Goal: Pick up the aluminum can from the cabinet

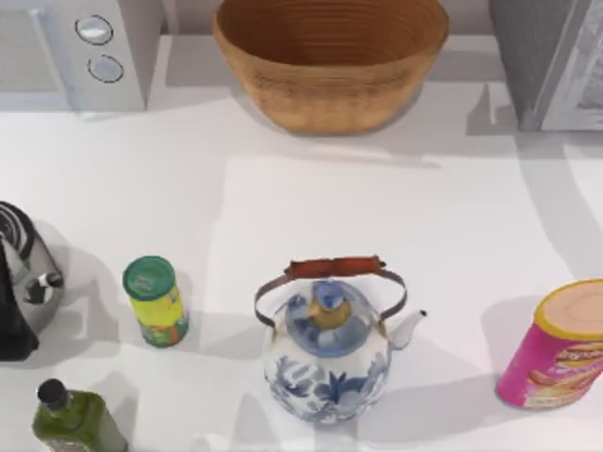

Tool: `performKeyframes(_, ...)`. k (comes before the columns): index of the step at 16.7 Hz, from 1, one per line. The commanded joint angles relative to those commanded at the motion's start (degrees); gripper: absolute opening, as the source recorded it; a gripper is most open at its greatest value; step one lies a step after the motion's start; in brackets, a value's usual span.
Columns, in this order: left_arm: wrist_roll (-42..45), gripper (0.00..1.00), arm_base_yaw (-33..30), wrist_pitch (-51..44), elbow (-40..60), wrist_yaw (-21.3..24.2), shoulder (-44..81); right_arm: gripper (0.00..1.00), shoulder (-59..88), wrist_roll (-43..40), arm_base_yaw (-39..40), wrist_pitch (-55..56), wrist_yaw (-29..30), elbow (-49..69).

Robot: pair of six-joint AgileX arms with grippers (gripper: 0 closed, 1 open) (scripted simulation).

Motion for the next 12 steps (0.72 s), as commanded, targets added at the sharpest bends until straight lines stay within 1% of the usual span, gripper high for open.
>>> performKeyframes(3,0.0,1.00,0.0,0.0,0.0,0.0,0.0,1.00,3.7,0.1,0.5,-1.0,0.7,4.9)
performKeyframes(9,0.0,1.00,0.0,0.0,0.0,0.0,0.0,1.00,4.0,0.1,0.4,-0.8,0.9,5.2)
performKeyframes(12,0.0,1.00,0.0,0.0,0.0,0.0,0.0,1.00,6.9,0.1,3.3,2.4,3.8,5.1)
